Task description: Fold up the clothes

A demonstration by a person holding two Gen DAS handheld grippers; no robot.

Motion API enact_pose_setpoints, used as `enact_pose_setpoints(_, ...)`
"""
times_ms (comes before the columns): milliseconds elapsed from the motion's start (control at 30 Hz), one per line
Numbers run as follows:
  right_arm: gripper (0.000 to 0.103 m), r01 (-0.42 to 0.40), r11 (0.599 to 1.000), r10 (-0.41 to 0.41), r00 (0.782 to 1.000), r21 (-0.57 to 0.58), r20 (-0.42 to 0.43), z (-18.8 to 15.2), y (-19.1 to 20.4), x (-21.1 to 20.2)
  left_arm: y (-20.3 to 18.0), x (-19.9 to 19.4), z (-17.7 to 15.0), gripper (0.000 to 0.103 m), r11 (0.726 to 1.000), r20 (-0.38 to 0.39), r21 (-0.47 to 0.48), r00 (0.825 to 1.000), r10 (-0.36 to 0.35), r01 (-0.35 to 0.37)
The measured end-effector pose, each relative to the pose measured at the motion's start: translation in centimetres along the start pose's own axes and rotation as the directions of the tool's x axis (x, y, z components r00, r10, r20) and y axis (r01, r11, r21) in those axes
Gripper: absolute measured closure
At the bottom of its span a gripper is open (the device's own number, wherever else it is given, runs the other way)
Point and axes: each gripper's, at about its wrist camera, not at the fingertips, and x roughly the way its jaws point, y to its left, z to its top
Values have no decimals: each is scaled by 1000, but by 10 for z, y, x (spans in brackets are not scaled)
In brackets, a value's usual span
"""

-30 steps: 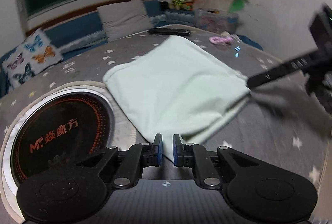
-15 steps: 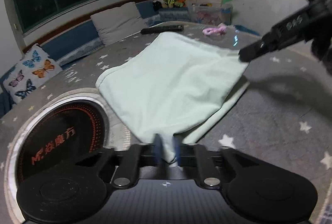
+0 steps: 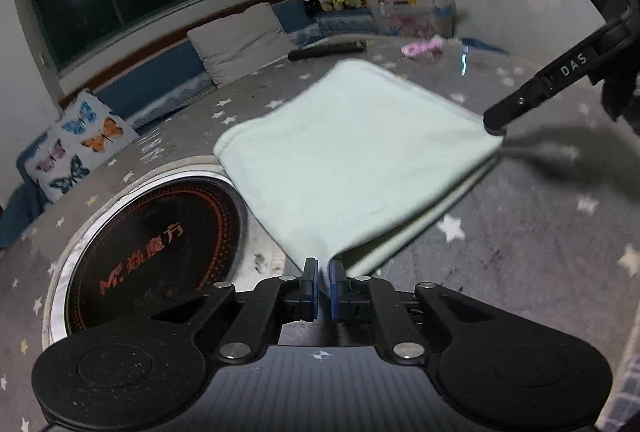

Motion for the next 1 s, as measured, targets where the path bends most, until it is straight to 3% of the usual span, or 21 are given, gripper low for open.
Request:
enact_pose_setpoints(133, 85, 31, 996, -26, 997, -80, 72, 31, 12, -2, 22, -4, 24, 94, 998, 52, -61, 999, 2, 1)
enact_pose_setpoints(267, 63, 52, 989, -35, 992, -135, 124, 58, 26, 24, 44, 23, 51, 94, 988, 65, -156, 998, 15, -4)
enact_pose_setpoints(367, 63, 64, 978, -37, 990, -197, 139, 71, 38, 46, 60, 51, 68, 94, 974, 54, -226, 999, 10, 2)
enact_pose_setpoints(533, 63, 82, 959, -49, 991, -273, 124, 80, 46, 82, 74, 90, 86, 94, 967, 45, -254, 999, -13, 24)
enact_pose_setpoints(700, 54, 92, 960, -69, 993, -264, 99, 80, 34, 105, 92, 119, 87, 94, 943, 25, -330, 999, -41, 47)
enact_pose_setpoints(1000, 55, 46, 974, -31, 997, -221, 70, 75, 10, 118, 100, 133, 79, 95, 940, -10, -342, 1000, -11, 7)
